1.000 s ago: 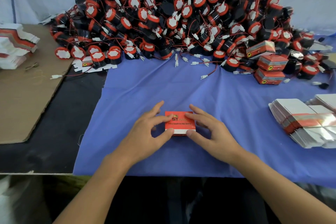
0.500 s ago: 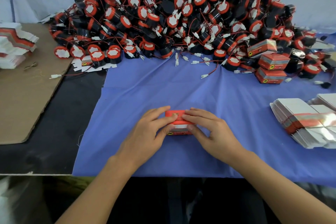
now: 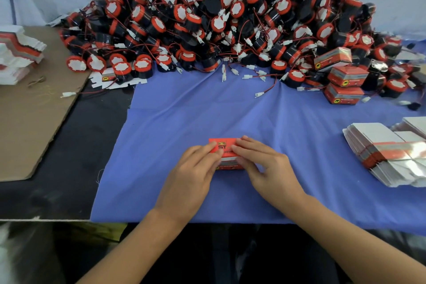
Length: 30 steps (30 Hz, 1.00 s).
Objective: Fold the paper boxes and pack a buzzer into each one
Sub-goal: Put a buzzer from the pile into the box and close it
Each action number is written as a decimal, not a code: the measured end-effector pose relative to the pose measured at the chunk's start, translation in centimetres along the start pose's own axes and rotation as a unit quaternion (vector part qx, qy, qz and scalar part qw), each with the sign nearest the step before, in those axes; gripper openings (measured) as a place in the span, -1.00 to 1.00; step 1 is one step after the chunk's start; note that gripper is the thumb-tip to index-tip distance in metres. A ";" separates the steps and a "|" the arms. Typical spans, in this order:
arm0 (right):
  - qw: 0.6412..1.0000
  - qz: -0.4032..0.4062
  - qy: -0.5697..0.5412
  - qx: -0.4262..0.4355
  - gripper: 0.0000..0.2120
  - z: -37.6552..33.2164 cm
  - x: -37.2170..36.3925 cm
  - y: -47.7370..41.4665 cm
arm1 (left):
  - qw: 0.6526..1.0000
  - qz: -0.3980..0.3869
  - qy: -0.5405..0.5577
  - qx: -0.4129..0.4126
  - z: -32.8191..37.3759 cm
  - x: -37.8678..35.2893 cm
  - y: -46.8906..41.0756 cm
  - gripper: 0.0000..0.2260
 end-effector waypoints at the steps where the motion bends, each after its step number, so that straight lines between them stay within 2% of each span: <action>1: 0.999 0.004 -0.038 -0.033 -0.71 0.1 0.0 -0.4 | 1.000 0.003 -0.004 -0.007 0.0 0.0 -0.1 -0.80; 4: 0.978 0.014 -0.162 -0.128 -0.68 0.5 -0.2 -0.9 | 1.000 0.015 -0.001 -0.003 -0.2 0.1 -0.4 -0.82; 6: 0.974 0.032 -0.183 -0.131 -0.69 1.1 -0.2 -0.6 | 1.000 0.022 0.003 0.014 -0.1 0.0 -0.4 -0.85; 10: 0.997 0.023 -0.075 0.003 -0.92 1.2 0.1 -0.2 | 1.000 0.017 -0.010 0.013 0.4 0.1 -0.3 -0.80; 12: 0.998 0.002 -0.024 0.051 -0.88 1.1 0.3 0.0 | 1.000 0.017 -0.015 0.012 0.3 0.1 -0.1 -0.85; 15: 0.997 -0.005 0.038 0.069 -0.84 0.9 0.3 0.6 | 0.999 0.003 -0.023 0.032 0.0 -0.4 0.5 -0.75; 21: 0.991 -0.027 0.119 0.063 -0.81 -0.4 -0.1 1.1 | 0.998 -0.034 -0.054 0.004 0.8 -0.7 1.4 -0.68; 23: 0.995 -0.033 0.088 0.032 -0.79 -0.8 -0.5 1.2 | 0.998 -0.035 0.002 0.053 1.0 -0.6 1.3 -0.76; 26: 0.993 0.025 -0.048 -0.102 -0.72 -1.5 -1.0 1.6 | 0.985 0.015 0.118 0.124 0.9 -0.3 0.9 -0.84; 28: 0.969 0.074 -0.155 -0.176 -0.57 -1.9 -1.6 1.9 | 0.951 0.063 0.223 0.202 0.6 -0.2 0.9 -0.77; 30: 0.934 0.099 -0.257 -0.226 -0.46 -2.1 -2.3 2.1 | 0.888 0.084 0.341 0.297 0.6 -0.7 0.9 -0.75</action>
Point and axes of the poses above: each hand's wrist, its own y-axis away from the middle knuckle, its own x-axis out of the back of the hand, z = x × y, the point moved 2 cm from there along -y, towards the middle knuckle, and after that the axes turned 5 degrees about -z, right-handed, at the moved point
